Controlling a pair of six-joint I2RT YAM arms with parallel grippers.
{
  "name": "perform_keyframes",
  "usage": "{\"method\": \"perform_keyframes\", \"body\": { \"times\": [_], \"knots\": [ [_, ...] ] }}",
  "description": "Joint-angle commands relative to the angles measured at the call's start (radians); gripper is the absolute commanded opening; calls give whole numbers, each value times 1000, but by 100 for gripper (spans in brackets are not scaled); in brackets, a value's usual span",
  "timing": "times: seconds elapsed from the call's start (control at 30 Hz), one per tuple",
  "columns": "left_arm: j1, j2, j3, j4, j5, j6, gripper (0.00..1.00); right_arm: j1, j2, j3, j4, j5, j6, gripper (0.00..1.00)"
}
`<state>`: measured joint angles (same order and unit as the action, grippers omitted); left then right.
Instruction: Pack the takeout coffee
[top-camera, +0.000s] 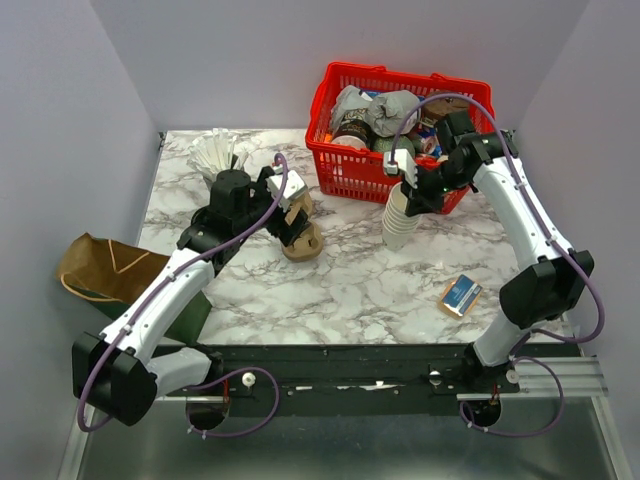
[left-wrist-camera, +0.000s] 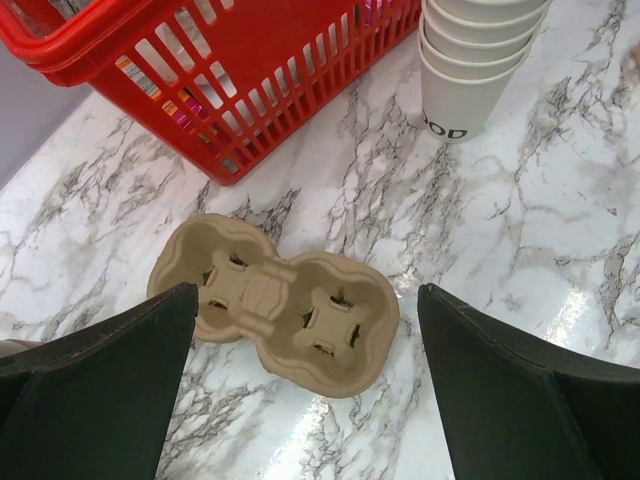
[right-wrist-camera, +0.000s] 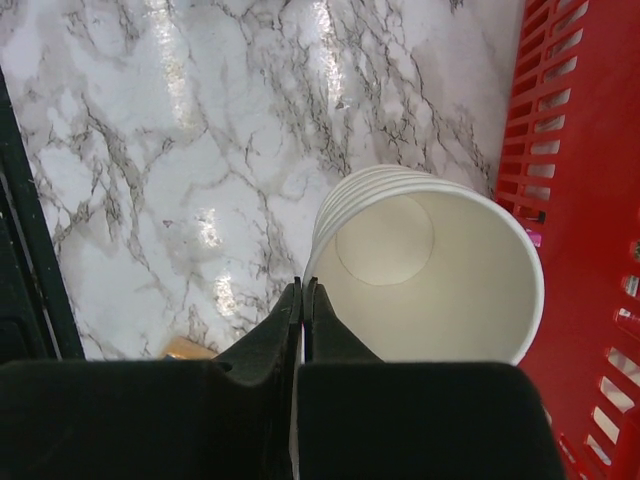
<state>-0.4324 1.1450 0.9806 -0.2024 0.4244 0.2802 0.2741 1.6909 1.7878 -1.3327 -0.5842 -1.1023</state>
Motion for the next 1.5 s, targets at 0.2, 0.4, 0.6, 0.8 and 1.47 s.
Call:
{"method": "perform_keyframes", "body": {
  "times": [0.2,0.4,0.6,0.8,1.47],
  "knots": [
    [-3,10,-25,55,42,-24,99,5,-85,-27,-20,52,47,1],
    [-3,12,-46,84,51,-47,99,5,-118,-28,15,89,56,1],
    [-2,18,-54,107,53,-62,99,5,-169,11,58,113,88,1],
    [-2,24,-34,116,45,-105,99,17,-165,208,4,83,122,1],
    [93,24,147,-101,-222,-361,99,422,-227,-253,211,86,-19,1]
  ]
}}
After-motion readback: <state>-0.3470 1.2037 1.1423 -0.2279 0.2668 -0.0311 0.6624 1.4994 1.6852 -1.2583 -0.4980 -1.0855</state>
